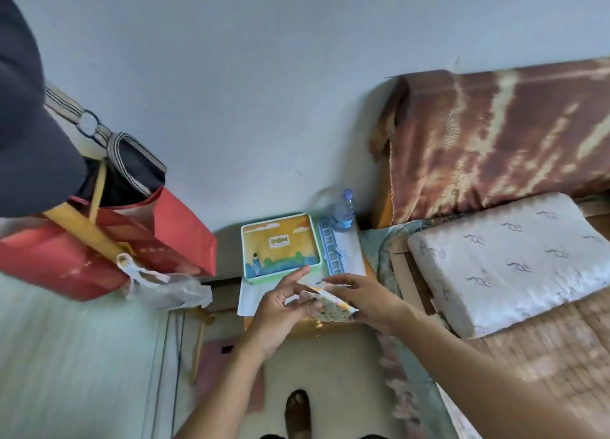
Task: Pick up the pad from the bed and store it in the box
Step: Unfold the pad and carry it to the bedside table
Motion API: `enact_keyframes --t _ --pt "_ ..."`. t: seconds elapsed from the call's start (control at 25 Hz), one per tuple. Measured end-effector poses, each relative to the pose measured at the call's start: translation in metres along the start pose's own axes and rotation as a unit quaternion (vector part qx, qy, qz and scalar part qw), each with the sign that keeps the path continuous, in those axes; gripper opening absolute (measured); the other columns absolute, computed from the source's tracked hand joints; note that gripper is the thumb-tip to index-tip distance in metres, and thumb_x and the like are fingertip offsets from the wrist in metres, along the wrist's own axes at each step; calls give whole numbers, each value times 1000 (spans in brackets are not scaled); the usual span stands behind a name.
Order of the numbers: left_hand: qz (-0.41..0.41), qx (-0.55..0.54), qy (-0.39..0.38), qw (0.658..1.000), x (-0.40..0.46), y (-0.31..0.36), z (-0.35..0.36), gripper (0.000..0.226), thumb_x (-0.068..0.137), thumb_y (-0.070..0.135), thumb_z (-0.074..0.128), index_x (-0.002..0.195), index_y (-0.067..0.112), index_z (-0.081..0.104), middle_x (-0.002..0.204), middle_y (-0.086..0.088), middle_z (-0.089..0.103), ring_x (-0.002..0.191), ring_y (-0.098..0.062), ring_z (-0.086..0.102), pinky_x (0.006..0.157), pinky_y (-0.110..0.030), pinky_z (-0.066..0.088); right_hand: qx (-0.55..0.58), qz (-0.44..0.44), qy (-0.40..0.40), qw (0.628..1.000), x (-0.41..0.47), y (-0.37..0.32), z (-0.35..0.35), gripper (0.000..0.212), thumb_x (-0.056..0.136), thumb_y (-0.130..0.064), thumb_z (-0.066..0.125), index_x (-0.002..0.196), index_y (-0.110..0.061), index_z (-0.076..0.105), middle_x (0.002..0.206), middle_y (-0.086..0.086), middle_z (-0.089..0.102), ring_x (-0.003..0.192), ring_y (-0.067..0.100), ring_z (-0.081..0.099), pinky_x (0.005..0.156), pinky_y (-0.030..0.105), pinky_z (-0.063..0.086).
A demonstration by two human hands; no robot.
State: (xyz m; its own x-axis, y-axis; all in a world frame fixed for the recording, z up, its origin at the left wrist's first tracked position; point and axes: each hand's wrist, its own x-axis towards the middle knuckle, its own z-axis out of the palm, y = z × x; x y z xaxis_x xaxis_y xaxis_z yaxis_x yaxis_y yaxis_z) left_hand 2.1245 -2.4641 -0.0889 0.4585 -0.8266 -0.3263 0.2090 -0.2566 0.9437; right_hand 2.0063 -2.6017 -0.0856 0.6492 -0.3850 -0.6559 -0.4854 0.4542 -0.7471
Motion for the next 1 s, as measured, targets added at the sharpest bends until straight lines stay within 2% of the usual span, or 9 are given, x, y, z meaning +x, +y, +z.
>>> enact_keyframes --t 0.12,0.2,0.28,0.36,0.44,0.52,0.64,0.76,1.0 --pt "-19 -16 53 998 20 -4 -41 21 78 5 71 75 25 76 83 17 77 79 4 68 65 -8 52 -15 -7 24 1000 25 -8 28 16 91 -33 54 100 -29 67 109 0 66 97 13 63 88 36 48" --pt "-39 -49 113 992 34 -12 -59 15 79 9 71 75 23 75 73 11 77 70 -1 71 59 -11 54 20 -15 1 1000 41 -6 35 28 93 -42 44 100 -29 68 108 -3 70 101 8 63 92 34 47" --pt "-73 -87 143 983 47 -25 -69 10 80 13 71 78 22 74 77 6 78 72 -9 73 60 -21 57 36 -19 -27 999 56 0 42 31 92 -40 47 109 -22 66 107 -2 72 102 11 66 91 34 51" --pt "-103 -103 160 976 59 -38 -73 11 79 14 71 81 25 74 83 3 78 79 -16 73 66 -30 59 45 -18 -28 998 74 3 49 24 89 -22 60 111 -13 63 101 1 72 92 13 70 80 30 58" --pt "-116 -76 191 972 73 -53 -72 18 78 16 74 87 32 70 90 0 76 84 -21 71 73 -36 59 48 -2 -4 999 95 6 51 20 85 -7 64 105 -6 63 94 4 71 78 11 71 62 23 59" --pt "-140 -61 216 964 89 -71 -73 36 76 17 77 96 41 59 97 -3 71 86 -21 70 77 -40 58 39 21 27 999 118 11 47 11 84 -6 65 95 -8 65 90 4 71 71 9 71 54 19 57" --pt "-214 -95 204 950 112 -109 -80 45 77 15 76 116 25 54 106 -8 70 95 -24 70 87 -46 56 40 53 56 996 156 29 40 7 86 -7 64 91 -11 65 91 7 70 76 15 69 55 21 59" --pt "-262 -83 206 939 132 -149 -88 25 80 11 73 103 9 64 111 -16 70 95 -28 69 87 -45 56 5 106 66 992 202 60 47 15 88 -9 62 103 -6 62 97 12 68 81 23 67 52 21 57" --pt "-286 -4 289 913 164 -231 -98 25 85 10 68 104 -5 61 106 -22 69 96 -36 67 86 -50 55 -91 159 92 979 276 133 72 30 83 -10 67 109 -2 56 97 13 66 83 28 66 55 33 57"
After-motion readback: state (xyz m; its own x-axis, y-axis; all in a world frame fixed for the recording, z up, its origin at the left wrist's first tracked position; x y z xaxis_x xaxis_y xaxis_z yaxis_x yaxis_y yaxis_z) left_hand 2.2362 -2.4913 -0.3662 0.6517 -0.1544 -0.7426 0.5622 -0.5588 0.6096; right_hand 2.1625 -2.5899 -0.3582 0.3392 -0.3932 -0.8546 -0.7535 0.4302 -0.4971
